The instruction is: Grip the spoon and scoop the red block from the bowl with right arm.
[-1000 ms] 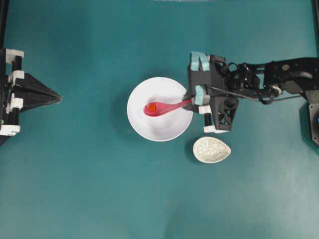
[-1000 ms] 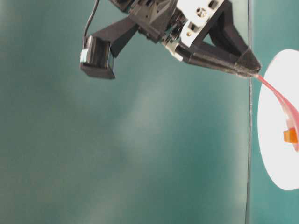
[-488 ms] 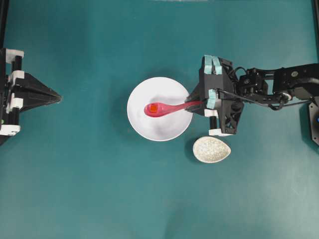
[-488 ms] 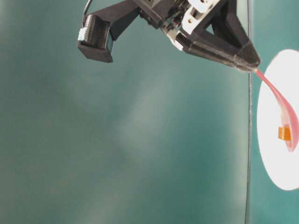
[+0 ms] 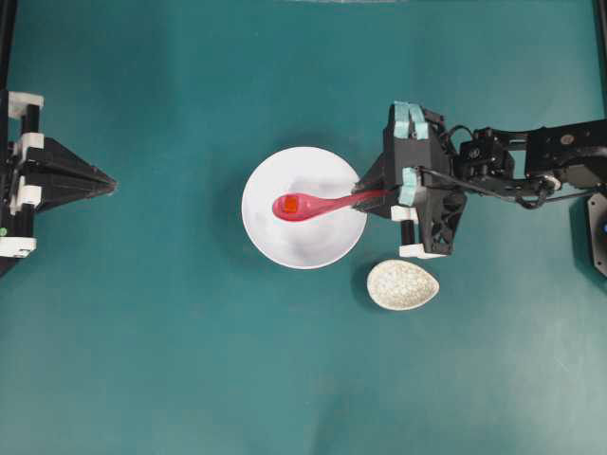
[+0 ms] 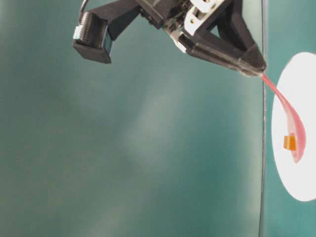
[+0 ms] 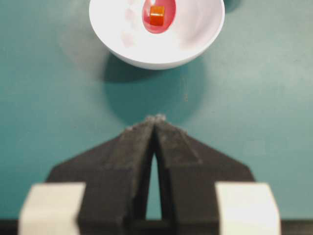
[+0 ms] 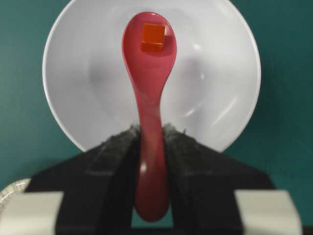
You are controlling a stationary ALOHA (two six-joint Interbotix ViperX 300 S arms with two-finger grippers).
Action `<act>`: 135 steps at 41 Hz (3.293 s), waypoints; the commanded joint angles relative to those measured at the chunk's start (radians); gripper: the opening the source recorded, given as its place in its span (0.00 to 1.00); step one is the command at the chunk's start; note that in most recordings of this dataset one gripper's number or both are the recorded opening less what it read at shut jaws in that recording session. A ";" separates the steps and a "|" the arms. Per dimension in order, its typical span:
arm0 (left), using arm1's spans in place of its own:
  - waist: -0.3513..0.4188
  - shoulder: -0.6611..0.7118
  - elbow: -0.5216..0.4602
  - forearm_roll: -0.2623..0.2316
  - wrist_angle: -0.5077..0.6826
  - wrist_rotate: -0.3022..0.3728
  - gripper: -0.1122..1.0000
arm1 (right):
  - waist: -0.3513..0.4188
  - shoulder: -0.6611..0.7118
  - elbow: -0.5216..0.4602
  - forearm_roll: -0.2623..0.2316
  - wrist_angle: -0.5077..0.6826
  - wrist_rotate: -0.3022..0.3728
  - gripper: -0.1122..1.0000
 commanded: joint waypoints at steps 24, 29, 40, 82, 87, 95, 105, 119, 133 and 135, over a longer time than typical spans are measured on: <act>0.003 0.005 -0.012 0.002 -0.011 0.003 0.10 | 0.005 -0.072 -0.058 0.000 0.054 0.000 0.32; 0.003 0.006 -0.014 0.002 -0.011 0.005 0.10 | 0.003 -0.084 -0.061 0.000 0.061 0.000 0.32; 0.003 0.005 -0.014 0.002 -0.011 0.005 0.10 | -0.003 -0.115 -0.060 -0.002 0.063 -0.002 0.32; 0.003 0.003 -0.014 0.002 -0.011 0.012 0.10 | -0.051 -0.241 -0.106 -0.080 0.166 -0.005 0.32; 0.003 0.005 -0.014 0.002 -0.018 0.012 0.10 | -0.051 -0.241 -0.117 -0.092 0.178 -0.006 0.32; 0.003 0.005 -0.014 0.002 -0.020 0.012 0.10 | -0.052 -0.241 -0.126 -0.109 0.178 -0.008 0.32; 0.003 0.003 -0.014 0.002 -0.018 0.012 0.10 | -0.052 -0.241 -0.126 -0.118 0.178 -0.008 0.32; 0.003 0.003 -0.012 0.002 -0.018 0.012 0.10 | -0.052 -0.241 -0.126 -0.123 0.178 -0.008 0.32; 0.003 0.003 -0.014 0.002 -0.011 0.012 0.10 | -0.052 -0.244 -0.126 -0.129 0.179 -0.009 0.32; 0.003 0.003 -0.014 0.002 -0.011 0.012 0.10 | -0.052 -0.247 -0.124 -0.133 0.178 -0.009 0.32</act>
